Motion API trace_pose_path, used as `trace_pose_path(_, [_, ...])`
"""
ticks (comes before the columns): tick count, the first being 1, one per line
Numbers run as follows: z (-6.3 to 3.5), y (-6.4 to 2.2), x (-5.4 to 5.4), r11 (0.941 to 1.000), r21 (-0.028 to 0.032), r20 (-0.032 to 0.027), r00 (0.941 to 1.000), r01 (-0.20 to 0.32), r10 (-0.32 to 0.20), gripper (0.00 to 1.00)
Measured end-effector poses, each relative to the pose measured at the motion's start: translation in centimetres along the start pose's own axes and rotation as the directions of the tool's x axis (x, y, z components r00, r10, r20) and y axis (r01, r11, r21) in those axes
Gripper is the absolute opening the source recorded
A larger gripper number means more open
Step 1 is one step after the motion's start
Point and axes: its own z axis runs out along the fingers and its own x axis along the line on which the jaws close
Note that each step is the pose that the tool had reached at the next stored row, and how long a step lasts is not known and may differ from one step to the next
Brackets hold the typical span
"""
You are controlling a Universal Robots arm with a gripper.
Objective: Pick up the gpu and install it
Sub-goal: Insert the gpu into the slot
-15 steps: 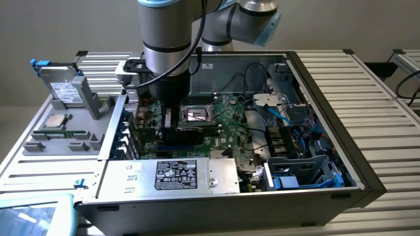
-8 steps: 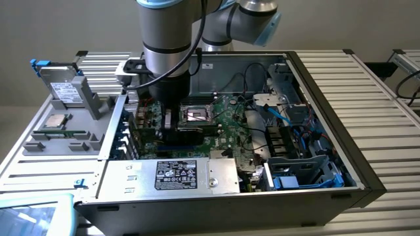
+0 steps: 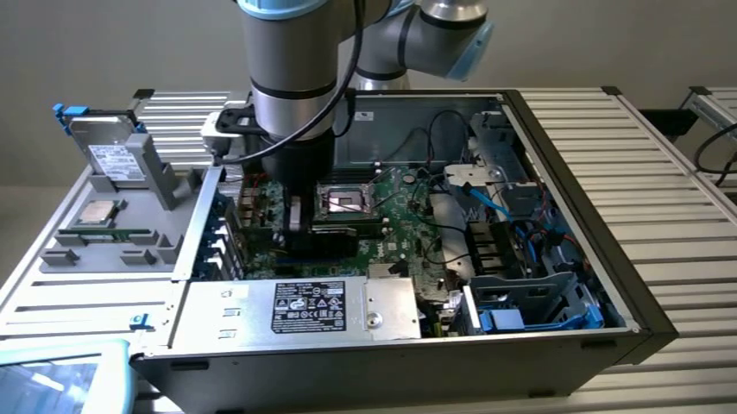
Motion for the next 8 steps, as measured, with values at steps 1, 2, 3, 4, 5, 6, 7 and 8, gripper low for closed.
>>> trace_pose_path(1, [0.0,-0.03,0.04,1.0,-0.0001,0.0015,1.0,0.0,0.0,0.28])
trace_pose_path(2, [0.0,-0.04,0.03,1.0,-0.0002,0.0029,1.0,-0.001,0.001,0.28])
trace_pose_path(3, [-0.01,-0.04,0.03,1.0,-0.0003,0.0041,1.0,-0.004,0.004,0.28])
trace_pose_path(4, [-0.01,-0.04,0.04,1.0,-0.0005,0.0052,1.0,-0.008,0.008,0.28])
trace_pose_path(5, [-0.01,-0.06,0.04,0.9999,-0.0006,0.006,0.9999,-0.011,0.011,0.28])
trace_pose_path(6, [-0.01,-0.07,0.03,0.9999,-0.0007,0.0068,0.9999,-0.013,0.013,0.28])
trace_pose_path(7, [0.0,-0.1,0.03,0.9999,-0.0007,0.0074,0.9999,-0.014,0.014,0.28])
trace_pose_path(8, [0.0,-0.12,0.04,0.9999,-0.0009,0.0077,0.9998,-0.016,0.016,0.28])
